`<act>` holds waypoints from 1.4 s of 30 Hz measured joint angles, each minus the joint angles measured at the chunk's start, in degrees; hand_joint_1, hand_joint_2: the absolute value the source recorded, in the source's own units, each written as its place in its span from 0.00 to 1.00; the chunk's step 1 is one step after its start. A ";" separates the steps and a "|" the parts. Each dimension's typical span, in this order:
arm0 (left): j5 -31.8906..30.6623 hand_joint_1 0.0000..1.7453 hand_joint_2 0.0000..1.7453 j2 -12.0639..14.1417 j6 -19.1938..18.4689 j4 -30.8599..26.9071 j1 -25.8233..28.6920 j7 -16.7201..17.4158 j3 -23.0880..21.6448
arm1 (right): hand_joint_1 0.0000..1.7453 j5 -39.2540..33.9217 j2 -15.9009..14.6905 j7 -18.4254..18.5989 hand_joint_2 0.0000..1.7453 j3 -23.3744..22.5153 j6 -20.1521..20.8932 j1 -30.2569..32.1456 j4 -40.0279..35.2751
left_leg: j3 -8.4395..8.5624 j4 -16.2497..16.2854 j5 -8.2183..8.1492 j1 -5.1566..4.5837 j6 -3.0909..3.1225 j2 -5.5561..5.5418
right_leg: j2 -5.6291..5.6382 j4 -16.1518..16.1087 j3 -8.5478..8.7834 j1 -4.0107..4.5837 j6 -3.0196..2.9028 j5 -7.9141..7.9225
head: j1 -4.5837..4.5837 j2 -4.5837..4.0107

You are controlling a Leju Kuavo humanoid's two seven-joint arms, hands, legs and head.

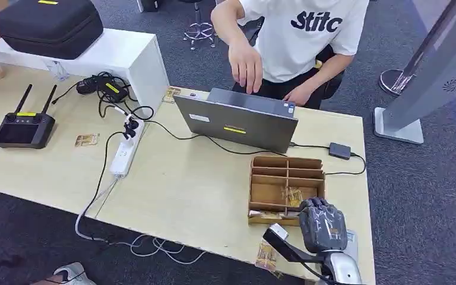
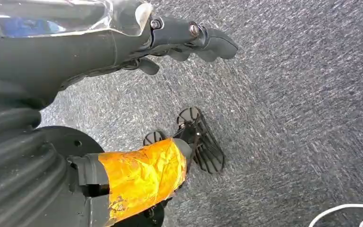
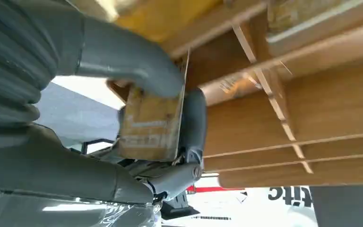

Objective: Pass the card to the sensor for recognition and then transmit it.

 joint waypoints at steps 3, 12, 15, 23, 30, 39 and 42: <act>-0.02 0.00 1.00 0.24 0.00 0.35 0.00 -0.26 0.00 | 1.00 -0.20 0.00 -0.19 1.00 0.00 -0.18 -0.03 0.11 | 0.00 0.00 0.00 0.00 0.00 0.00 | 0.00 0.00 0.00 0.00 0.00 0.00 | -0.02 0.00; -0.02 0.00 1.00 0.52 0.00 0.88 -0.04 -0.37 0.00 | 1.00 -0.35 0.13 -0.30 1.00 0.00 -0.46 -0.15 0.18 | -0.01 0.00 0.00 0.00 0.00 -0.01 | -0.01 0.00 0.00 0.00 0.00 0.00 | 0.00 0.00; 0.00 0.00 1.00 0.61 0.00 0.94 -0.04 -0.37 0.00 | 1.00 -0.35 0.15 -0.30 1.00 0.00 -0.48 -0.15 0.18 | -0.01 0.00 0.00 0.00 0.00 -0.01 | -0.01 0.00 0.00 0.00 0.00 0.00 | 0.00 0.00; 0.00 0.00 1.00 0.61 0.00 1.25 -0.04 -0.72 0.00 | 0.99 -1.66 0.28 -1.94 1.00 -0.37 -4.31 0.72 -3.02 | -0.01 0.00 0.00 -0.01 0.00 -0.01 | 0.01 0.00 -0.01 0.00 0.00 0.00 | -0.02 0.00; -0.20 0.00 1.00 0.55 0.00 1.73 -0.04 -1.22 0.02 | 0.93 -3.87 1.03 -4.13 1.00 -1.01 -6.30 2.47 -9.36 | -0.01 0.00 -0.01 0.00 0.00 -0.01 | 0.01 0.00 -0.03 0.00 0.00 -0.01 | -0.02 0.00; -0.79 0.00 1.00 0.28 -0.07 1.75 -0.04 -1.20 0.02 | 0.85 -5.11 1.84 -6.19 1.00 -2.23 -7.41 3.68 -13.55 | -0.01 0.00 0.00 -0.01 0.00 -0.01 | 0.01 0.00 -0.02 0.00 0.00 0.00 | 0.00 0.00; -1.11 0.00 1.00 0.20 -0.20 1.75 -0.03 -1.16 0.00 | 0.87 -5.22 2.19 -7.19 1.00 -2.51 -7.94 3.73 -14.60 | -0.01 0.00 0.00 -0.01 0.00 -0.01 | 0.01 0.00 -0.02 0.00 0.00 0.00 | 0.00 0.00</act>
